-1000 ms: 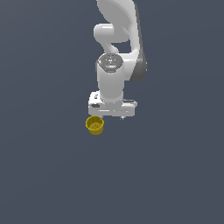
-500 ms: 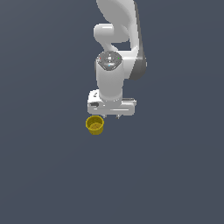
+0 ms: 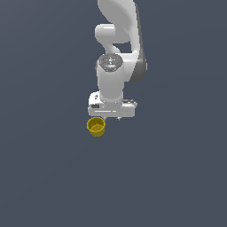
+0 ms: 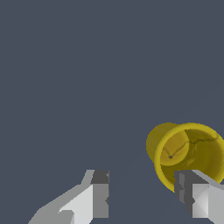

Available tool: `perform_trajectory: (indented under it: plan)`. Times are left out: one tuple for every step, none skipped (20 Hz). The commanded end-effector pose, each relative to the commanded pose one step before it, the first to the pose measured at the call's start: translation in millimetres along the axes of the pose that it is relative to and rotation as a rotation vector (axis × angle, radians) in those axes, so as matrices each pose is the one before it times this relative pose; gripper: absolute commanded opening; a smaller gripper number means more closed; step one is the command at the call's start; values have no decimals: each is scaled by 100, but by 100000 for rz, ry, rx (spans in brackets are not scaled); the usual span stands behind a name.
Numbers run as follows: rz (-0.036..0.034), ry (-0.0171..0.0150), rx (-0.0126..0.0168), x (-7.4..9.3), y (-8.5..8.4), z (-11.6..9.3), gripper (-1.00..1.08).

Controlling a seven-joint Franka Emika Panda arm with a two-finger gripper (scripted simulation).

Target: Pick up the object and move it to a goal position.

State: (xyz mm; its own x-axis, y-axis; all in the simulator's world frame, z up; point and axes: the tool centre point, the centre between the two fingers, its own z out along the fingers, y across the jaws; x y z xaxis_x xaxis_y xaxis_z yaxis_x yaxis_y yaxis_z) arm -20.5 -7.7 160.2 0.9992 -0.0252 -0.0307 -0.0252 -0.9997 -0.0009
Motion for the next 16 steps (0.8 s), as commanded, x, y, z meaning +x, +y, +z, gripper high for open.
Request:
perform_trajectory:
  plan:
    - [-1144, 1104, -664, -67, 321, 419, 28]
    - [-596, 572, -331, -38, 152, 202, 28]
    - [-659, 622, -358, -46, 164, 220, 28]
    - [-727, 676, -387, -56, 172, 235, 28]
    - [-795, 727, -413, -67, 181, 252, 28]
    - [-866, 779, -439, -80, 188, 266, 28]
    - [-938, 828, -462, -94, 195, 281, 28]
    - [-1014, 879, -485, -110, 198, 294, 28]
    - [-1090, 928, -504, -127, 201, 306, 28]
    - [-1169, 977, -522, -146, 201, 317, 28]
    - [-1250, 1026, -537, -166, 198, 325, 28]
    - [-1294, 1045, -534, -183, 189, 323, 28]
    - [-1311, 1041, -518, -195, 174, 313, 28]
    - [-1327, 1038, -502, -206, 158, 303, 28]
    - [-1340, 1034, -485, -218, 144, 293, 28]
    - [-1352, 1031, -467, -228, 129, 282, 28]
